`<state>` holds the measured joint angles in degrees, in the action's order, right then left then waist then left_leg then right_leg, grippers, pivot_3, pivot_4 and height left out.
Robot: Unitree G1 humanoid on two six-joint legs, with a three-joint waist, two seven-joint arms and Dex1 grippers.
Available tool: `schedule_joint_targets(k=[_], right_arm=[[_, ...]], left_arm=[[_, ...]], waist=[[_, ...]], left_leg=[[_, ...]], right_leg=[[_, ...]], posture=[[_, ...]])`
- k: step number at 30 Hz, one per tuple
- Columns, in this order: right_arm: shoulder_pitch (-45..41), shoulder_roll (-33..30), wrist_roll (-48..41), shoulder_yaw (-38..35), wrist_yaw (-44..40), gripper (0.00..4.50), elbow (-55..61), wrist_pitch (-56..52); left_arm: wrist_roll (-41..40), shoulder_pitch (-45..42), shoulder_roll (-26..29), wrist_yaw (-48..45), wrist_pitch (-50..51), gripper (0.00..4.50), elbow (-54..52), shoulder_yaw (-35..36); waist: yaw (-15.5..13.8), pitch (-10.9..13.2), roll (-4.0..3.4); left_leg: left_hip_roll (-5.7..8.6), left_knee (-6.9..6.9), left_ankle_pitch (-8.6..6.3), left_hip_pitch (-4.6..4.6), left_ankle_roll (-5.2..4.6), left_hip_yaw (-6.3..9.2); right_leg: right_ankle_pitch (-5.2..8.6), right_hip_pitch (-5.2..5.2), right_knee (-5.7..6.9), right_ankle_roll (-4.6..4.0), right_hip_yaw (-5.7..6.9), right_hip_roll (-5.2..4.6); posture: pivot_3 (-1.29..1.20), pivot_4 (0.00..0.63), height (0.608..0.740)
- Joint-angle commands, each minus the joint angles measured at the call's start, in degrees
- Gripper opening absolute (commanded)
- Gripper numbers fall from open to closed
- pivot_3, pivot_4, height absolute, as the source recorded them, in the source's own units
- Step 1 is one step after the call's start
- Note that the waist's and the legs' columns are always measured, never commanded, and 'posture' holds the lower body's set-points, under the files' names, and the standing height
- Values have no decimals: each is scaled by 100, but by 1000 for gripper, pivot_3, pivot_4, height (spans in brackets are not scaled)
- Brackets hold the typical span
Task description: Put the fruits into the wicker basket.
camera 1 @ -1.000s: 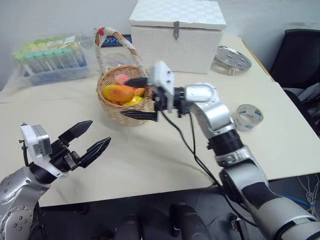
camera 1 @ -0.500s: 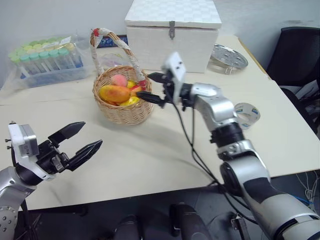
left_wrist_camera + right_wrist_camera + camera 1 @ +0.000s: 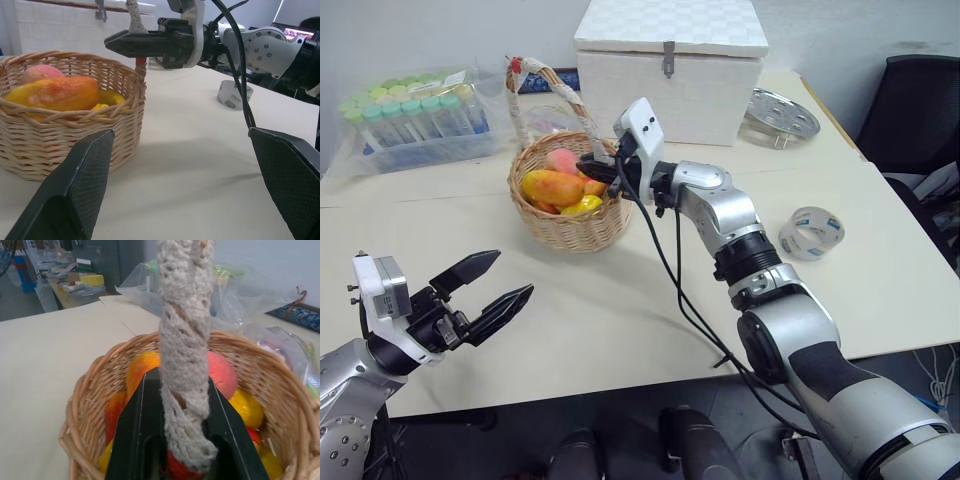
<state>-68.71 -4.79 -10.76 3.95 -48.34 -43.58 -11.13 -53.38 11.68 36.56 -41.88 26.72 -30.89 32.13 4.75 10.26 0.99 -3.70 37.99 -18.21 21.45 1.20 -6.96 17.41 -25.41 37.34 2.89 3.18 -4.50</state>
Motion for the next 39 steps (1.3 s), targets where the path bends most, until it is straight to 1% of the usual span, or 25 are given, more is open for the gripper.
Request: schedule_joint_targets(k=[1,6,10,13,17,19,24,32,34,37,39], right_arm=[[328,-558,-301,-260,-339,202,1245,-201],[931,-1353,-409,-605,36,202,2503,-955],[1445,-1800,-371,-885,446,202,3073,-1245],[1900,-2080,-261,-1078,781,202,3204,-1348],[2196,-2325,-233,-1357,1117,202,3138,-1376],[2273,-2462,-304,-1547,1247,202,3101,-1486],[2399,-2704,-345,-1673,1426,202,3041,-1492],[2597,-3081,-657,-1956,1524,202,3439,-2090],[2709,-3276,-611,-2009,1495,934,3389,-2026],[2778,-3432,-683,-2055,1378,1801,3299,-1893],[2790,-3517,-650,-2039,1319,2528,3245,-1677]], left_arm=[[68,-204,30,-79,-125,4500,14,-141],[215,-505,104,-345,-143,4500,313,-405],[298,-790,130,-526,-156,4500,564,-604],[383,-1028,123,-619,-156,4500,720,-806],[488,-1193,100,-721,-196,4500,857,-914],[527,-1262,95,-772,-221,4500,928,-956],[609,-1387,87,-883,-279,4500,1064,-1041],[702,-1553,92,-1010,-298,4500,1213,-1091],[732,-1583,75,-1028,-312,4500,1248,-1112],[745,-1592,74,-1051,-315,4500,1266,-1130],[753,-1583,81,-1071,-312,4500,1276,-1125]], waist=[[-56,0,0],[-150,0,-1],[-159,0,0],[-146,0,0],[-146,0,-1],[-174,1,-1],[-276,1,-1],[-323,0,0],[-329,0,0],[-313,1,0],[-271,1,0]], left_leg=[[2,0,0,2,-1,3],[4,1,-1,6,-5,2],[2,0,0,6,-3,3],[2,0,0,3,-3,-4],[2,-1,2,-10,0,-15],[4,0,5,-13,0,-13],[12,4,5,-12,-8,-11],[12,4,5,-11,-10,-10],[12,4,5,-10,-10,-10],[12,4,3,-8,-14,-13],[9,4,2,-9,-14,-18]], right_leg=[[0,0,-1,0,1,-1],[-2,0,-11,4,3,-1],[-2,0,-13,4,5,3],[-2,0,-11,4,0,5],[-2,0,1,4,-10,8],[-2,1,4,4,-9,8],[-5,6,1,9,-11,4],[-6,7,-1,10,-10,3],[-6,8,-3,10,-9,3],[-7,7,-9,12,-10,4],[-8,7,-11,15,-14,8]], posture=[[0,150,740],[0,150,740],[0,150,740],[0,150,740],[0,150,740],[0,150,740],[0,150,740],[0,150,740],[0,150,740],[0,150,740],[0,150,740]])
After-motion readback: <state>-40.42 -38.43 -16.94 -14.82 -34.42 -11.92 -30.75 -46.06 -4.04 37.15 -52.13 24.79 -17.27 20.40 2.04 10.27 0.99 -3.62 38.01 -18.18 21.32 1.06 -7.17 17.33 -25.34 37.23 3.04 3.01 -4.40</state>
